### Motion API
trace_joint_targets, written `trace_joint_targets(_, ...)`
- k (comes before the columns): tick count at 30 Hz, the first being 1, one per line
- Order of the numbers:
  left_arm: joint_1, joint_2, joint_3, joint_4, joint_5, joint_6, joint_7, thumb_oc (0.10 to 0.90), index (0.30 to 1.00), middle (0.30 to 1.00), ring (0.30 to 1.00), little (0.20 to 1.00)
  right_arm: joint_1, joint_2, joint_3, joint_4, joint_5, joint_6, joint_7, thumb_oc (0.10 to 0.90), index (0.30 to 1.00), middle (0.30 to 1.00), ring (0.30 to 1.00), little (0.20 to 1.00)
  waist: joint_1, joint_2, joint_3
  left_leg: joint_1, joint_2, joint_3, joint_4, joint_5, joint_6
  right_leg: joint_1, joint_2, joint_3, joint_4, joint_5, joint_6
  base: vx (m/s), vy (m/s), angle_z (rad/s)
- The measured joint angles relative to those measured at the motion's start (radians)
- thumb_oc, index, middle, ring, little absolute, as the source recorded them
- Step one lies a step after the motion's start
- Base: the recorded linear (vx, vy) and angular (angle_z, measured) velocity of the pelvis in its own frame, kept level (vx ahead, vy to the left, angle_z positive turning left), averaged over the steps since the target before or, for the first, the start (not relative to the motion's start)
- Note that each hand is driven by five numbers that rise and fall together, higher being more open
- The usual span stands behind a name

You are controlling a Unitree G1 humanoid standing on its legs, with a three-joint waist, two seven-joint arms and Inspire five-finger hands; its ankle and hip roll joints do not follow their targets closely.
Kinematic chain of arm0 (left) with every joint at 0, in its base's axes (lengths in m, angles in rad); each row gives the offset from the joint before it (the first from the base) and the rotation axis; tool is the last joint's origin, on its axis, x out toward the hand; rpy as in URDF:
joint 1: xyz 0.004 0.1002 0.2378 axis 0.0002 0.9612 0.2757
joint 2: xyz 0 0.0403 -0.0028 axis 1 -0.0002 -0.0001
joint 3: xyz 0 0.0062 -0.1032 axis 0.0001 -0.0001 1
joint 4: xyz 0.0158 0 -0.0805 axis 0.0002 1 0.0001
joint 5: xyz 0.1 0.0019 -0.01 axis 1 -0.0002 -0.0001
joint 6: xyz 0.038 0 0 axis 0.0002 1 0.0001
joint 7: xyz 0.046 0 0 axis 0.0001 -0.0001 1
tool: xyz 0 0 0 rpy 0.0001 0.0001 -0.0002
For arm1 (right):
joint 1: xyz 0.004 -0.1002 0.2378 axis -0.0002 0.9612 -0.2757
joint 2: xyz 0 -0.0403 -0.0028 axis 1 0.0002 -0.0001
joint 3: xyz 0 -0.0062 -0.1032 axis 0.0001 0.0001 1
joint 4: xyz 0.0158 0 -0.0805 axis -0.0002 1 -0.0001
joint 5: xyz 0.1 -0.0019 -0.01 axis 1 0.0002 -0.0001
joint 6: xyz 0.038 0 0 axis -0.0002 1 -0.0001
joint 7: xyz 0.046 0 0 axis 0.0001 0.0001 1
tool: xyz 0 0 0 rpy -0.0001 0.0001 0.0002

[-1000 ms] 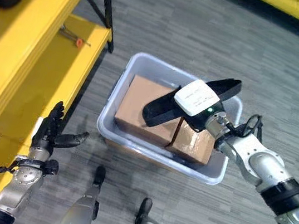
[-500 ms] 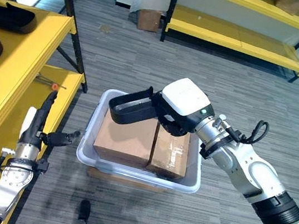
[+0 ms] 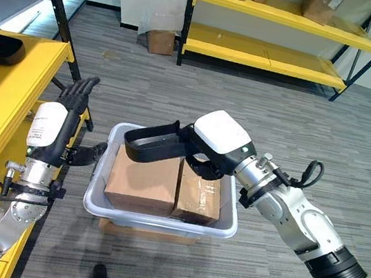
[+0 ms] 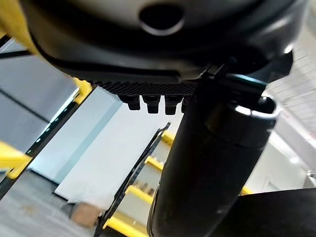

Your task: Move parts from the plastic box to the shelf.

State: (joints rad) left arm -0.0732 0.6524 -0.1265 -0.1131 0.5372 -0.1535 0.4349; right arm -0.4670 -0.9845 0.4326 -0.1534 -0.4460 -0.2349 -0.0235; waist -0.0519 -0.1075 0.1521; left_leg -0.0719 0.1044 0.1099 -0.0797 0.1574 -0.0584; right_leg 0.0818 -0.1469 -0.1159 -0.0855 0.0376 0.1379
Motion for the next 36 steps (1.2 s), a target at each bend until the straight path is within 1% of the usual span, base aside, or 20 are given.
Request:
trace_joint_targets(3, -0.014, 0.006, -0.032, 0.000, 0.029, -0.002, 0.013, 0.900, 1.000, 1.000, 1.000, 1.000, 0.000, 0.000, 0.000, 0.000, 0.001, 0.000, -0.003, 0.400, 0.300, 0.300, 0.300, 0.300, -0.001, 0.000, -0.001, 0.000, 0.000, 0.000, 0.000, 0.000, 0.000, 0.000, 0.000, 0.000, 0.000, 0.000, 0.000, 0.03, 0.010, 0.00)
trace_joint_targets(6, -0.024, 0.035, -0.071, -0.008, 0.043, -0.008, 0.013, 0.900, 1.000, 1.000, 1.000, 1.000, 0.000, 0.000, 0.000, 0.000, 0.008, -0.002, -0.005, 0.400, 0.300, 0.300, 0.300, 0.300, -0.001, -0.002, -0.004, 0.000, 0.000, 0.000, 0.000, -0.002, 0.002, 0.001, 0.000, 0.000, 0.000, 0.000, 0.000, 0.00, 0.000, 0.00)
trace_joint_targets(9, -0.024, 0.040, -0.078, -0.009, 0.068, -0.013, 0.013, 0.900, 1.000, 1.000, 1.000, 1.000, 0.000, 0.000, 0.000, 0.000, 0.008, 0.001, -0.008, 0.400, 0.300, 0.300, 0.300, 0.300, -0.001, -0.002, -0.004, 0.002, -0.001, 0.003, 0.000, -0.001, 0.001, 0.001, -0.001, 0.001, 0.000, 0.000, 0.000, 0.00, 0.000, 0.00)
trace_joint_targets(15, -0.023, 0.039, -0.082, -0.011, 0.067, -0.022, 0.012, 0.900, 1.000, 1.000, 1.000, 1.000, 0.000, 0.000, 0.001, 0.000, 0.015, 0.001, -0.012, 0.400, 0.300, 0.300, 0.300, 0.300, -0.001, -0.003, -0.005, 0.005, -0.001, 0.008, 0.000, -0.002, 0.001, 0.001, 0.000, 0.008, 0.000, 0.000, 0.000, 0.01, 0.004, -0.02)
trace_joint_targets(25, -0.023, 0.035, -0.157, -0.011, 0.055, -0.030, -0.013, 0.900, 1.000, 1.000, 1.000, 1.000, 0.000, 0.003, 0.006, 0.000, 0.015, 0.004, -0.013, 0.400, 0.300, 0.300, 0.300, 0.300, -0.002, -0.004, -0.006, 0.007, -0.001, 0.011, 0.000, -0.002, 0.001, 0.001, 0.000, 0.012, 0.000, 0.001, 0.000, 0.00, 0.001, 0.00)
trace_joint_targets(28, -0.024, 0.035, -0.166, -0.011, 0.052, -0.030, -0.026, 0.900, 1.000, 1.000, 1.000, 1.000, 0.000, 0.007, 0.015, 0.000, 0.015, 0.009, -0.016, 0.400, 0.300, 0.300, 0.300, 0.300, -0.004, -0.004, -0.006, 0.008, -0.001, 0.012, 0.000, -0.002, 0.001, 0.001, 0.000, 0.013, 0.000, 0.001, 0.000, 0.00, 0.000, 0.00)
trace_joint_targets(30, -0.027, 0.035, -0.192, -0.011, 0.030, -0.031, -0.034, 0.900, 1.000, 1.000, 1.000, 1.000, 0.000, 0.008, 0.022, 0.000, 0.015, 0.010, -0.021, 0.400, 0.300, 0.300, 0.300, 0.300, -0.003, -0.004, -0.006, 0.008, -0.001, 0.012, 0.000, -0.002, 0.001, 0.001, 0.000, 0.013, 0.000, 0.001, 0.000, 0.00, 0.000, 0.00)
trace_joint_targets(36, -0.029, 0.034, -0.202, -0.012, 0.024, -0.044, -0.051, 0.900, 1.000, 1.000, 1.000, 1.000, 0.000, 0.025, 0.026, 0.000, 0.014, 0.011, -0.022, 0.400, 0.300, 0.300, 0.300, 0.300, -0.004, -0.004, -0.006, 0.013, -0.001, 0.018, 0.000, -0.002, 0.001, 0.002, 0.000, 0.019, 0.000, 0.002, 0.000, 0.00, 0.000, -0.01)
